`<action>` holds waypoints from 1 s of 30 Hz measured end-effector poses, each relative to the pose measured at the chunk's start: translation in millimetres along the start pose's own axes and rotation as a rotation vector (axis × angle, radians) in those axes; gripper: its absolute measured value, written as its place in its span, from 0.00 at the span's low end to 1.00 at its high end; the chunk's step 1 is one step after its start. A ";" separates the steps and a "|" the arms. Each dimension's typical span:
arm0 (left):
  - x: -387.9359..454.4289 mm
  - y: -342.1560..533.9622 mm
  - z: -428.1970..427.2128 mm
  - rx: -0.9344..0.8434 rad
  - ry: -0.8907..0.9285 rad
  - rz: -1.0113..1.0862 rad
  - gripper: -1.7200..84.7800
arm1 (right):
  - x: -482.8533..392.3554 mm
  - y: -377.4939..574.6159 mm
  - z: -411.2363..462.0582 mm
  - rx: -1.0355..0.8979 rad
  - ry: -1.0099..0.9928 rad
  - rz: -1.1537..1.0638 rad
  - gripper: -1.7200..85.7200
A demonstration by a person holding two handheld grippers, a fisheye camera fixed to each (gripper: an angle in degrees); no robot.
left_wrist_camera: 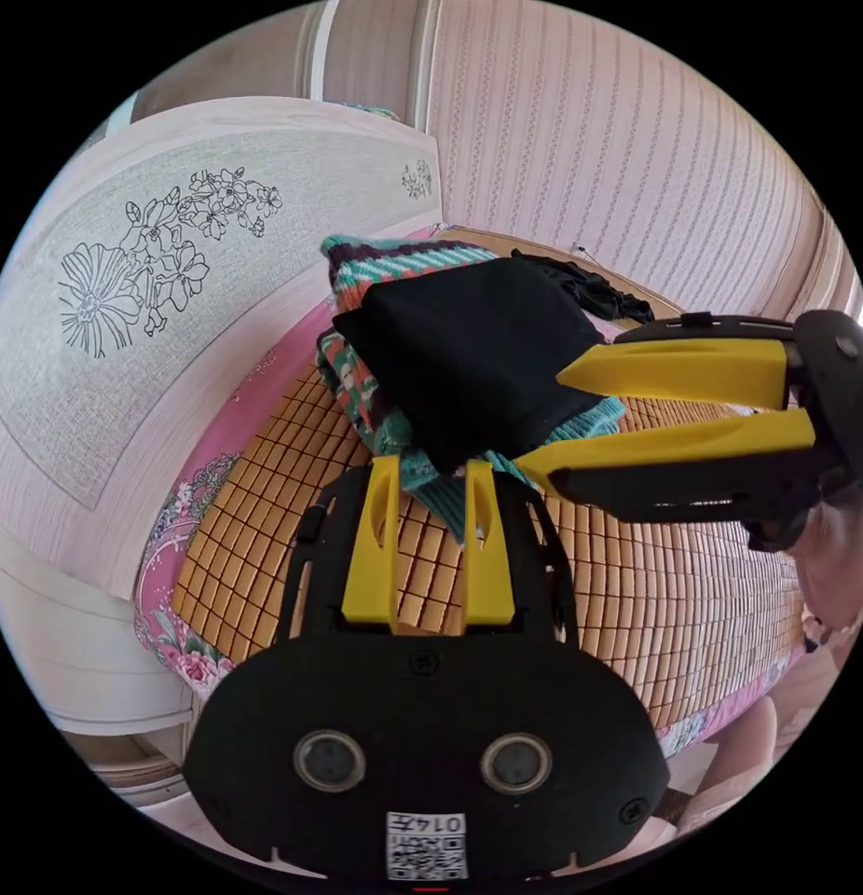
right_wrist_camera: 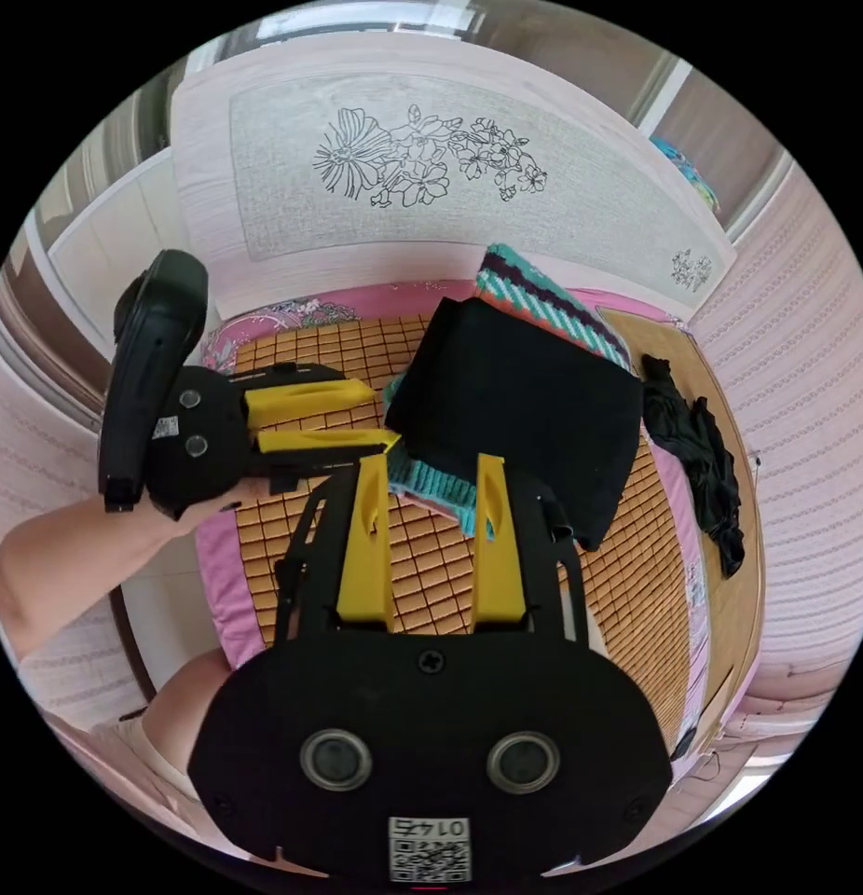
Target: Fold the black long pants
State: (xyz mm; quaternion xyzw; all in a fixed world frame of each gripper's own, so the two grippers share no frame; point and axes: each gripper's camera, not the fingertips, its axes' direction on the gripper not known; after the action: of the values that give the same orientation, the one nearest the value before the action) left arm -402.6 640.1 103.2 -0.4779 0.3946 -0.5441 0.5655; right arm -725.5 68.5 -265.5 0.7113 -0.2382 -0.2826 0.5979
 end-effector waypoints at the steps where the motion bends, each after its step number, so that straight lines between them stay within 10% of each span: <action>1: -2.7 -4.8 7.6 -0.016 0.013 -0.005 0.12 | 4.1 -7.8 12.5 -0.021 0.001 0.010 0.17; 14: 15.2 -7.6 -45.2 0.154 0.032 0.142 0.01 | 110.3 43.8 -35.8 0.075 -0.074 0.152 0.04; 22: 54.9 18.0 -166.7 0.282 0.097 0.345 0.01 | 208.7 255.3 -191.5 0.371 -0.115 0.496 0.04; 30: 79.9 241.7 -104.7 -0.198 0.336 0.355 0.01 | 155.3 551.2 -126.3 -0.039 -0.120 0.822 0.04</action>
State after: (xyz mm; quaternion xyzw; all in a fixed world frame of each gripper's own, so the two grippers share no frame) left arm -438.5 537.3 -149.6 -0.3569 0.6119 -0.4670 0.5292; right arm -526.4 -40.8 275.2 0.5278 -0.5313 -0.0661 0.6594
